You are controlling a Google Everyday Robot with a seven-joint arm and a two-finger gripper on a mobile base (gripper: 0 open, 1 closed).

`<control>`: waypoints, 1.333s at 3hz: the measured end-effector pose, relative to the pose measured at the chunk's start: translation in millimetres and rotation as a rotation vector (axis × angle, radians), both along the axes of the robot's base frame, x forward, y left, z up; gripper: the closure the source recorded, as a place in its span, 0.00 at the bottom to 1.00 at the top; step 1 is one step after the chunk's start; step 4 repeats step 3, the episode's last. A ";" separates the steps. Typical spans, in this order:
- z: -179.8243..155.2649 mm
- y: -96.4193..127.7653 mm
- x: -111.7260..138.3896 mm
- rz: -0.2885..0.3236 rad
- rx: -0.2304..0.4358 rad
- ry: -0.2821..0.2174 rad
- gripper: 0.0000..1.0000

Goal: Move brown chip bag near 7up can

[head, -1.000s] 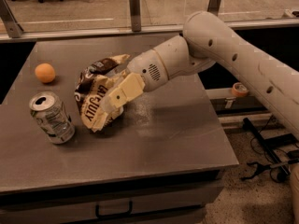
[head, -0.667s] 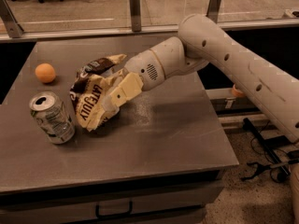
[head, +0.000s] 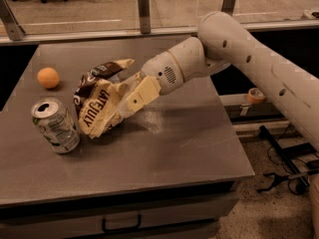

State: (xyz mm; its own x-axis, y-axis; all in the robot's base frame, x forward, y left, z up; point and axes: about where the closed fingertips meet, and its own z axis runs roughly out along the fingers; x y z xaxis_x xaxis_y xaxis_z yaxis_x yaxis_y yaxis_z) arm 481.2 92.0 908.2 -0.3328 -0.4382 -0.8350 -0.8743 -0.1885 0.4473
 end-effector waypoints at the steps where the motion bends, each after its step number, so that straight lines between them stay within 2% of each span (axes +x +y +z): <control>1: -3.7 -44.8 9.9 -0.157 -0.140 -0.042 0.00; 2: 3.4 -106.1 16.8 -0.350 -0.305 -0.115 0.00; 4: 5.5 -106.4 15.9 -0.351 -0.320 -0.131 0.00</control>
Offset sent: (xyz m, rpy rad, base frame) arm 0.0222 -0.2064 0.0269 -0.5268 -0.2258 -0.6169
